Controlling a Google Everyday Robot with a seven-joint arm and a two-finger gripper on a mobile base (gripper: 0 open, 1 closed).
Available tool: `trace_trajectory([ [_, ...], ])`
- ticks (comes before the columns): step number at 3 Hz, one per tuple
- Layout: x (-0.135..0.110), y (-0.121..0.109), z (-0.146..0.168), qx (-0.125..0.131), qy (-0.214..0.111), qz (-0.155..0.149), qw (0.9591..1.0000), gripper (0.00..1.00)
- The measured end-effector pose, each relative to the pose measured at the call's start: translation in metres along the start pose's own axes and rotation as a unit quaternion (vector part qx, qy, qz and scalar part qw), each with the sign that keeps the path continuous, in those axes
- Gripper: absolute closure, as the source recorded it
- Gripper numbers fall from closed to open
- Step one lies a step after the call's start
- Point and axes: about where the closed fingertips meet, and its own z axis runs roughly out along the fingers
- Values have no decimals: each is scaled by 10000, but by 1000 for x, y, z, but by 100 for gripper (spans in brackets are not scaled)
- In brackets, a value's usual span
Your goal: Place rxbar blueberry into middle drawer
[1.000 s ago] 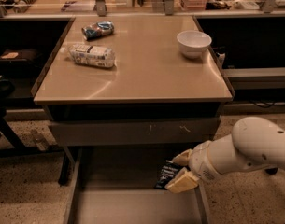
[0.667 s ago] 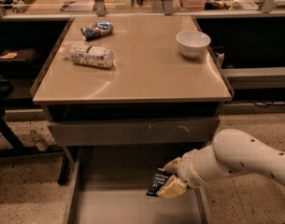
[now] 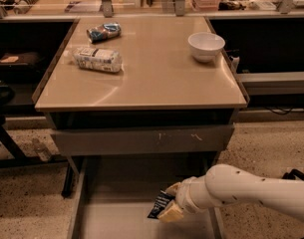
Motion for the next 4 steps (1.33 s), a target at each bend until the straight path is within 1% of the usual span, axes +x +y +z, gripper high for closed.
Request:
trace_trajectory([
  [1, 14, -9, 24, 63, -165, 0, 9998, 100],
  [2, 21, -25, 22, 45, -597, 30, 9982, 100],
  [3, 21, -24, 22, 45, -596, 30, 9982, 100],
  [4, 25, -39, 39, 160, -626, 145, 9978, 100],
])
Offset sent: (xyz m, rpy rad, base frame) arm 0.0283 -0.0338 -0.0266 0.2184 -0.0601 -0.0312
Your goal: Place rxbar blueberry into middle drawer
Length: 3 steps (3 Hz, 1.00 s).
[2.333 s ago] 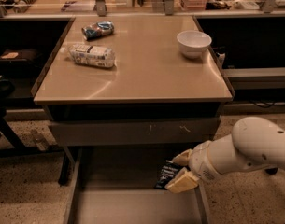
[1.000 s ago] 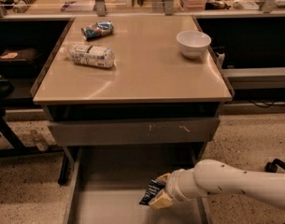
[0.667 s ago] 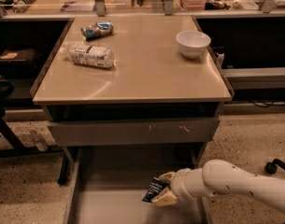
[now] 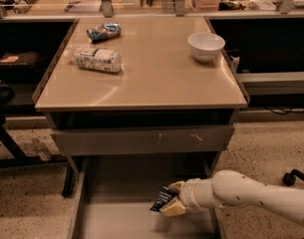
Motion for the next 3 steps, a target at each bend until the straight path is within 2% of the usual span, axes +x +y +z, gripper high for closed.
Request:
trace_trajectory([
  [1, 3, -24, 24, 113, -65, 103, 9999, 100],
  [2, 6, -35, 45, 164, -176, 90, 9997, 100],
  [3, 10, -37, 65, 82, -305, -12, 9995, 100],
])
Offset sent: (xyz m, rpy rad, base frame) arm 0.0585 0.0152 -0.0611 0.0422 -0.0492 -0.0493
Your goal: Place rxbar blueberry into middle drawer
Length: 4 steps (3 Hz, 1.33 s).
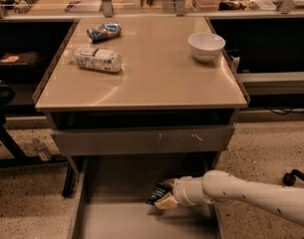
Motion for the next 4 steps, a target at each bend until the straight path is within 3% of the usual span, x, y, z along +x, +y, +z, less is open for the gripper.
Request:
trace_trajectory([
  [2, 15, 14, 40, -232, -114, -280, 9993, 100],
  [4, 15, 14, 40, -237, -114, -279, 9993, 58],
])
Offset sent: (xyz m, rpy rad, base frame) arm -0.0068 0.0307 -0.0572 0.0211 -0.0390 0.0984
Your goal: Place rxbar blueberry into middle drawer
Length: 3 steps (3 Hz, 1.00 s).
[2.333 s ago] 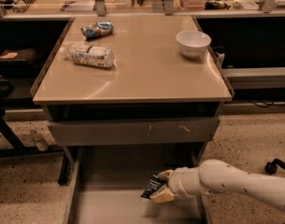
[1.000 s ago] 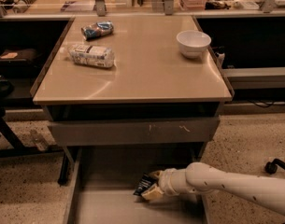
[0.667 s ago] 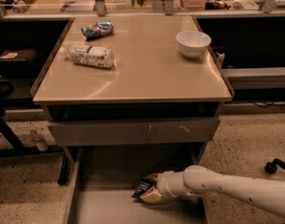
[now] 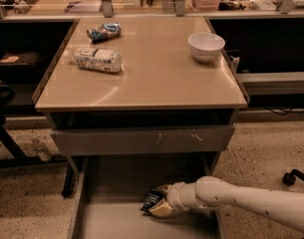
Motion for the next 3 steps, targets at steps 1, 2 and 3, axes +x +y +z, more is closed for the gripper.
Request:
trace_trajectory([
  [1, 0, 0, 0, 0, 0, 0, 10000, 34],
  [2, 0, 0, 0, -1, 0, 0, 10000, 11],
  [3, 0, 0, 0, -1, 0, 0, 10000, 0],
])
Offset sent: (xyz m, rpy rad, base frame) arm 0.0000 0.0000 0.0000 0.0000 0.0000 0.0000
